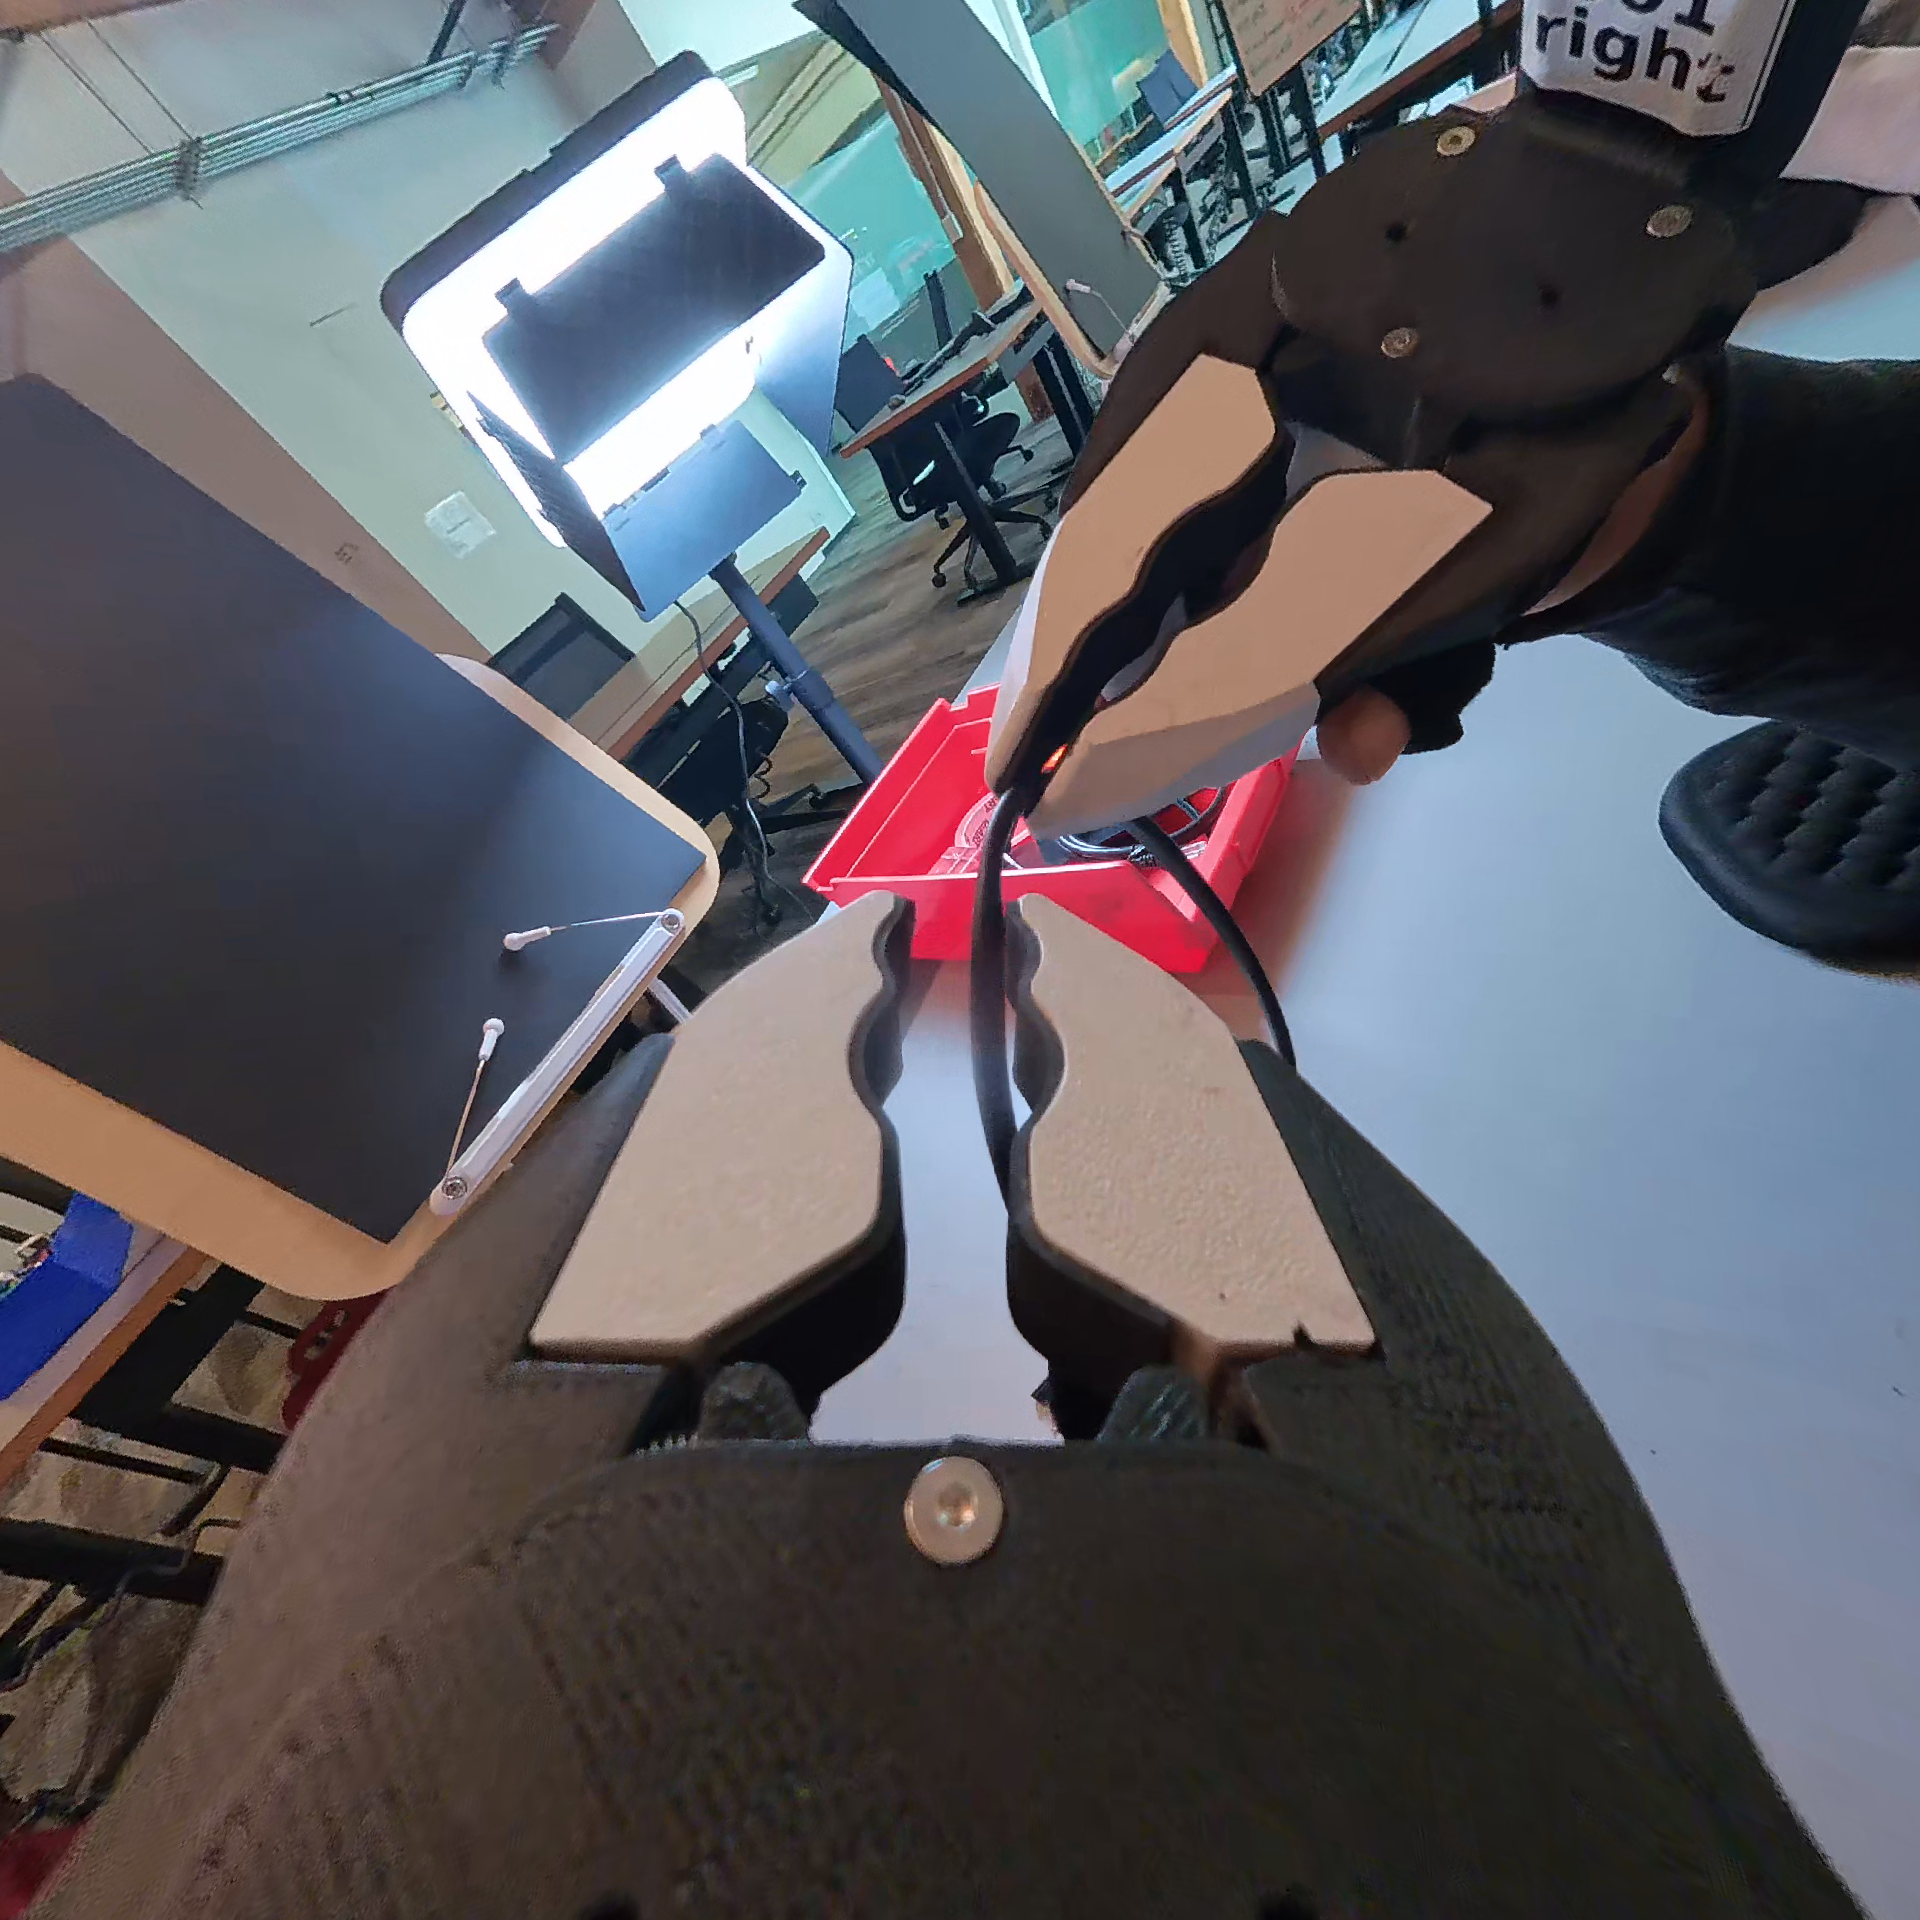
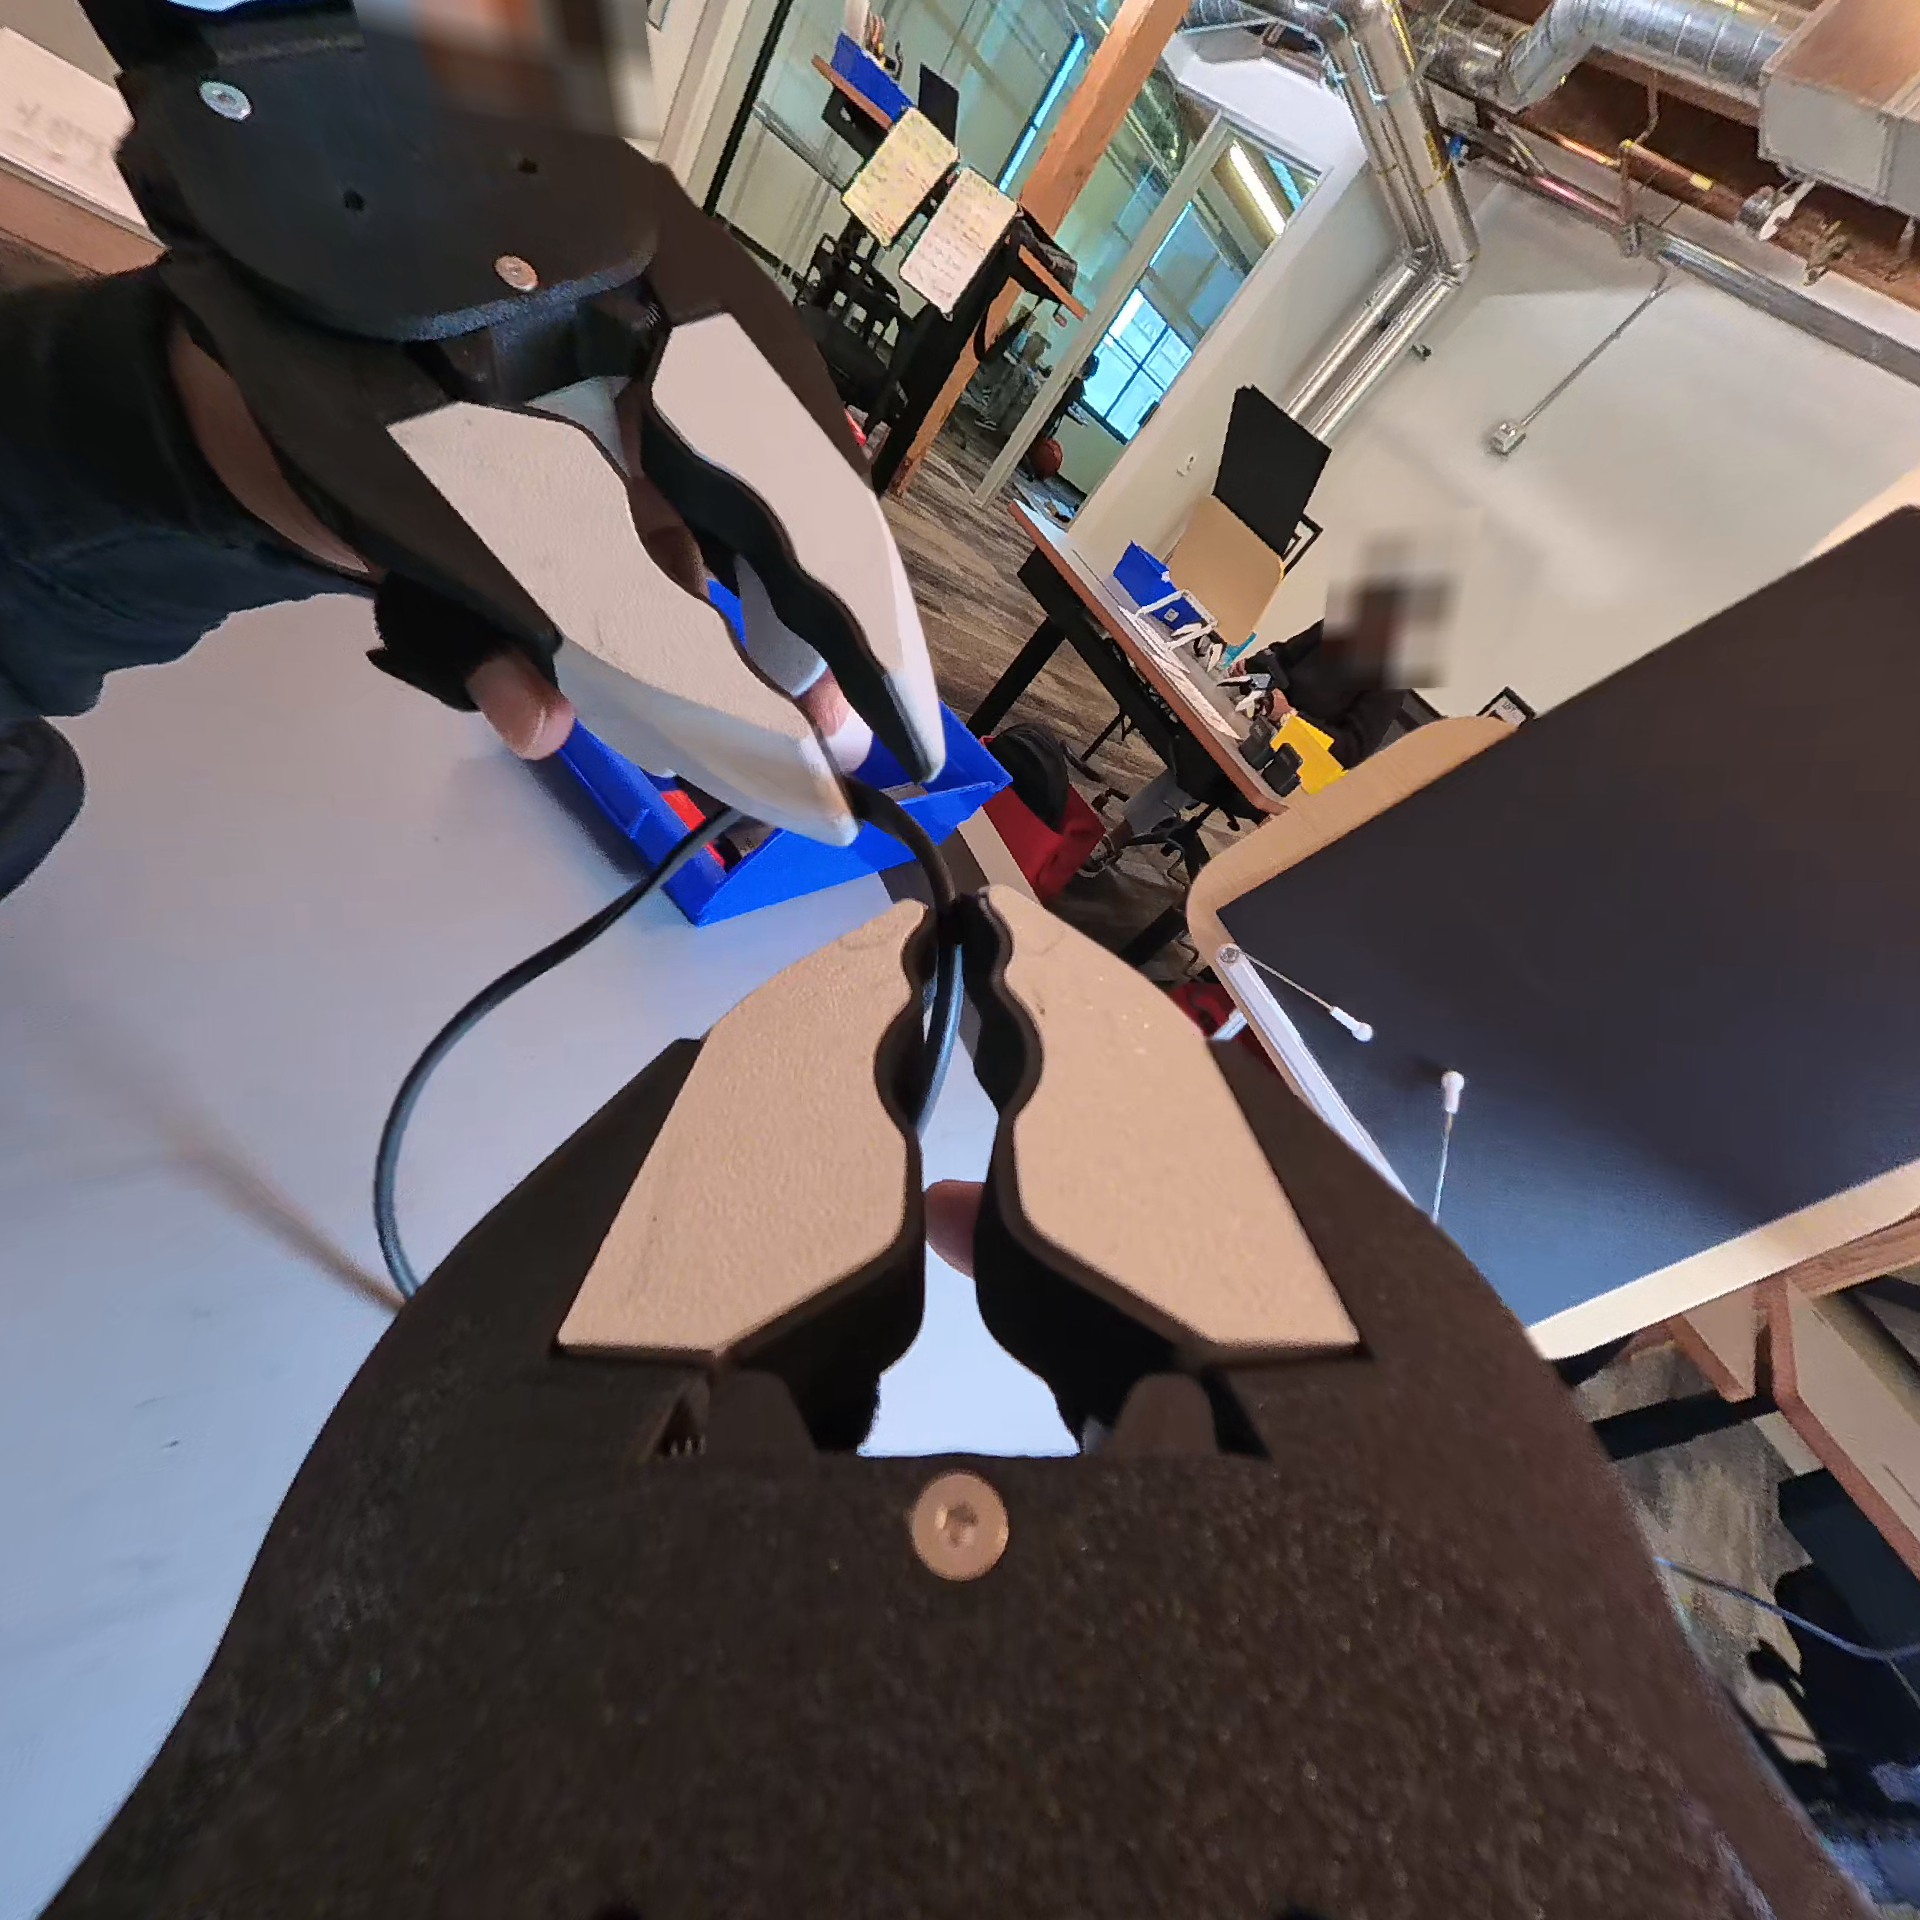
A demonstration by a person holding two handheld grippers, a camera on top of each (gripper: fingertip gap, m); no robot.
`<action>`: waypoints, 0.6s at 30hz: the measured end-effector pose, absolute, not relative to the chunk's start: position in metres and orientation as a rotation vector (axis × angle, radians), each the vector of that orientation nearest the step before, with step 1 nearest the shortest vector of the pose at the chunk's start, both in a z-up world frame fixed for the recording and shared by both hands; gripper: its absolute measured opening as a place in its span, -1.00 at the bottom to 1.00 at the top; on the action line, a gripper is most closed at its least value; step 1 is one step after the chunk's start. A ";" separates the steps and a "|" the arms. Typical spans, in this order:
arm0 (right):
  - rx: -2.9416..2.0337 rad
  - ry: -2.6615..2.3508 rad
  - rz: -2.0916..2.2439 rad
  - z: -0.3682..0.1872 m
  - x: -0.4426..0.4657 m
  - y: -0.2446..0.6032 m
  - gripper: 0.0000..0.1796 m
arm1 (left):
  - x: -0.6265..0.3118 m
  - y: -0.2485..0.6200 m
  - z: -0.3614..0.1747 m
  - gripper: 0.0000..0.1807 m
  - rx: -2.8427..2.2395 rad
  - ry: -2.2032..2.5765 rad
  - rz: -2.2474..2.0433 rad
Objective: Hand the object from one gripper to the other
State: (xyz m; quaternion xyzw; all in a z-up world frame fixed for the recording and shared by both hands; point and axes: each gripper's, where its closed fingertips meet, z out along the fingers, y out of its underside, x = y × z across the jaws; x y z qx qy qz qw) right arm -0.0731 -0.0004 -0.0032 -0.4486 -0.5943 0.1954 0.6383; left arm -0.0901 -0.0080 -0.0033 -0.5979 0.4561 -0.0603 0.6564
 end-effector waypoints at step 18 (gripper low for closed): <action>-1.043 -1.346 0.435 -0.010 -0.080 0.011 -0.95 | -0.096 0.001 -0.010 -0.91 -1.397 1.003 -0.150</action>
